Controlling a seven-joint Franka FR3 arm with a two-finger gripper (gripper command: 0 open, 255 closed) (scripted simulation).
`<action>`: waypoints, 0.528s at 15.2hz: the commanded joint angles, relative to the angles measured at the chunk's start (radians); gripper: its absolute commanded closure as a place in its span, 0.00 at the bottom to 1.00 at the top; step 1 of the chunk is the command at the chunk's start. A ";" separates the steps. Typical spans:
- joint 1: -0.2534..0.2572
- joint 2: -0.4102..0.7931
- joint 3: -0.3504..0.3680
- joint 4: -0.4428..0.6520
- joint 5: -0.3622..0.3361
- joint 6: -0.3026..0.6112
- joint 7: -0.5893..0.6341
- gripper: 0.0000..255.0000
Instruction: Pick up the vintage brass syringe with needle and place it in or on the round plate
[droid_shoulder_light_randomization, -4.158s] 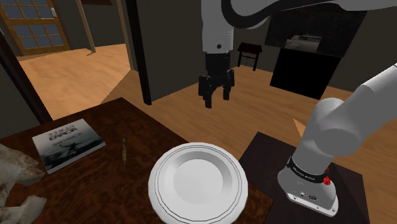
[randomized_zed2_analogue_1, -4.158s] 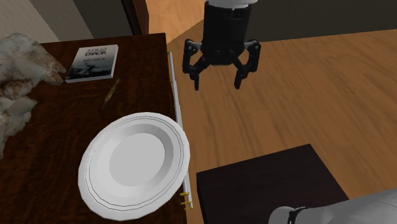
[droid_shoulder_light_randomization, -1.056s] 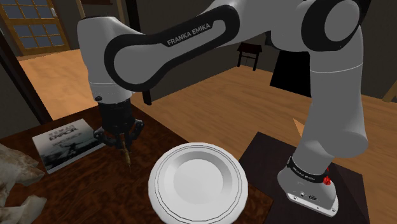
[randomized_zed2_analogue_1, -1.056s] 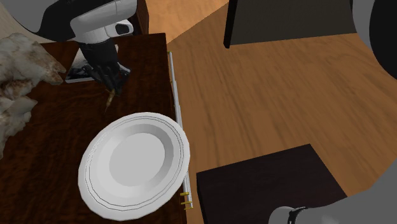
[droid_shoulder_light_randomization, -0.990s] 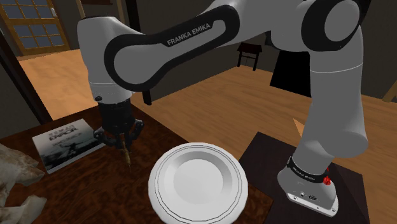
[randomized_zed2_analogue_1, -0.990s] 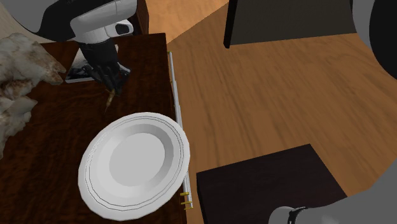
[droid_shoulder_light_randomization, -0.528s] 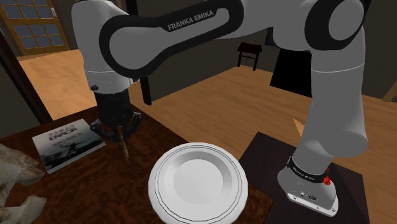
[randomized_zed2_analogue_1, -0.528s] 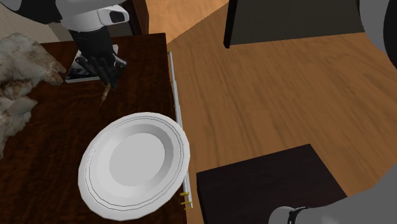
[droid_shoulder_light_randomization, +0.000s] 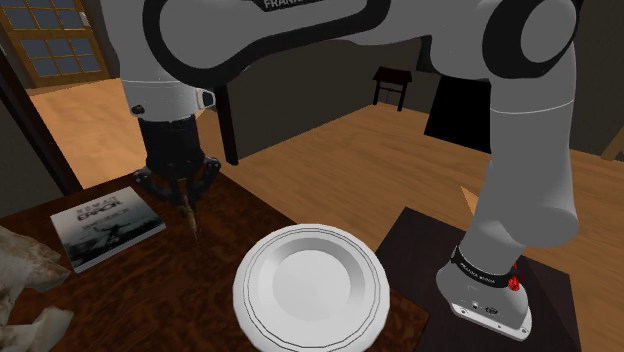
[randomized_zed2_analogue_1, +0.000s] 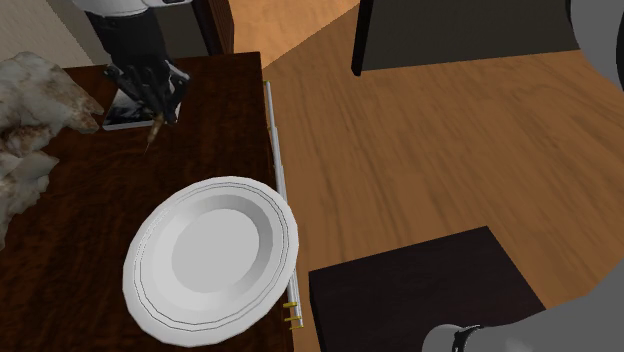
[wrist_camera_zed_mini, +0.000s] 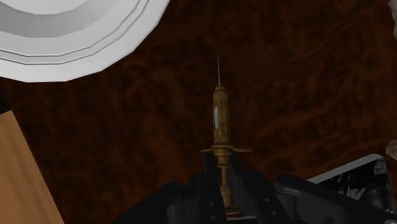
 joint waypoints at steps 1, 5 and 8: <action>0.002 -0.002 0.001 0.028 0.001 -0.030 0.002 1.00; -0.021 -0.095 0.015 -0.074 0.044 -0.012 -0.003 1.00; -0.048 -0.229 0.030 -0.239 0.112 0.036 -0.020 1.00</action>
